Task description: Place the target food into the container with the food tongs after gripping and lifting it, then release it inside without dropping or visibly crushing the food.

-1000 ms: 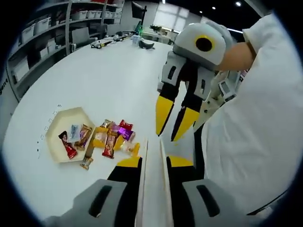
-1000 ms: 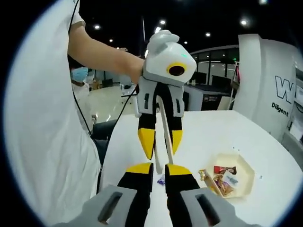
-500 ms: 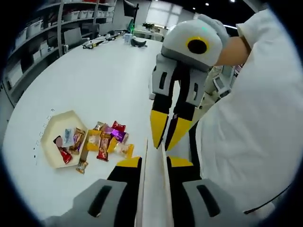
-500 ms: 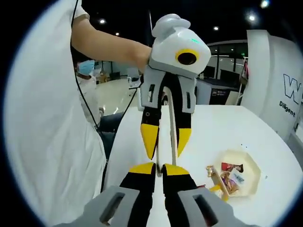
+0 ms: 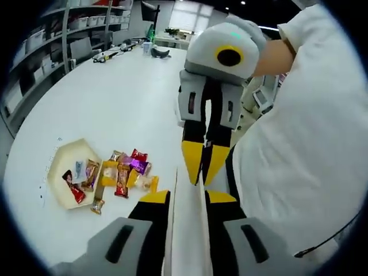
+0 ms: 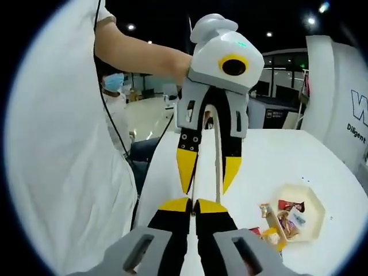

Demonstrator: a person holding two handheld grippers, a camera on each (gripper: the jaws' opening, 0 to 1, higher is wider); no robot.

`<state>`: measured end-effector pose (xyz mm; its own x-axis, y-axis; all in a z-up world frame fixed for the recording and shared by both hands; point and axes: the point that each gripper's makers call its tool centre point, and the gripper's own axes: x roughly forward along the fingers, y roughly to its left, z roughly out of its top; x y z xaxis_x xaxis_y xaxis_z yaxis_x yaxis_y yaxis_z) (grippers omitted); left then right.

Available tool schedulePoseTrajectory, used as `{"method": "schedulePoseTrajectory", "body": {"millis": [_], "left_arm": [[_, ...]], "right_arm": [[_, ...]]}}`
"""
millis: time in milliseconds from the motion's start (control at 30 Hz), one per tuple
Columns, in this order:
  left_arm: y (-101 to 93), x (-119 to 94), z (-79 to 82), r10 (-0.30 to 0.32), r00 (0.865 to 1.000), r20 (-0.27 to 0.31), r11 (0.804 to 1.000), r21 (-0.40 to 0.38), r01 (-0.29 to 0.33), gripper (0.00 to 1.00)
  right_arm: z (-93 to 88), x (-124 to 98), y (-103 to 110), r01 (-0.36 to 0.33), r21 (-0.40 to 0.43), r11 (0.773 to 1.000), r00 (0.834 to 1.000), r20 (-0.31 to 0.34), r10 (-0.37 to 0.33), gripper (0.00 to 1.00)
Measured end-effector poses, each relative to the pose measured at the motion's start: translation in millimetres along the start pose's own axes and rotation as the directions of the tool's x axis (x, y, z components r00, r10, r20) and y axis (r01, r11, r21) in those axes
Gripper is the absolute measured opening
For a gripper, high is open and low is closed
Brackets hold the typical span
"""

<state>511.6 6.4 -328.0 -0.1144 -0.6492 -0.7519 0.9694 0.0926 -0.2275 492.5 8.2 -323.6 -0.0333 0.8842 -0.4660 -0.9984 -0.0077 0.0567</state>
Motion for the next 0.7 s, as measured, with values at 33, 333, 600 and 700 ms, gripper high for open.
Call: {"method": "schedulePoseTrajectory", "body": {"millis": [33, 333, 600, 700], "left_arm": [[-0.8, -0.1, 0.4, -0.005, 1.000, 0.002, 1.000, 0.001, 0.005, 0.21], [-0.7, -1.3, 4.6, -0.016, 0.999, 0.028, 1.000, -0.004, 0.016, 0.24], [3.1, -7.3, 8.2, -0.016, 0.998, 0.065, 0.998, -0.052, 0.019, 0.26], [2.7, -8.6, 8.0, -0.022, 0.997, 0.080, 0.997, -0.066, 0.027, 0.26]], "right_arm": [[0.2, -0.3, 0.3, -0.002, 0.003, 1.000, 1.000, 0.004, 0.002, 0.00], [3.8, -5.1, 2.4, -0.011, 0.030, 0.999, 0.997, 0.072, 0.009, 0.00], [10.0, -8.3, -0.8, 0.000, 0.054, 0.999, 0.993, 0.119, -0.006, 0.00], [12.6, -9.4, -0.8, -0.002, 0.061, 0.998, 0.991, 0.135, -0.006, 0.00]]}}
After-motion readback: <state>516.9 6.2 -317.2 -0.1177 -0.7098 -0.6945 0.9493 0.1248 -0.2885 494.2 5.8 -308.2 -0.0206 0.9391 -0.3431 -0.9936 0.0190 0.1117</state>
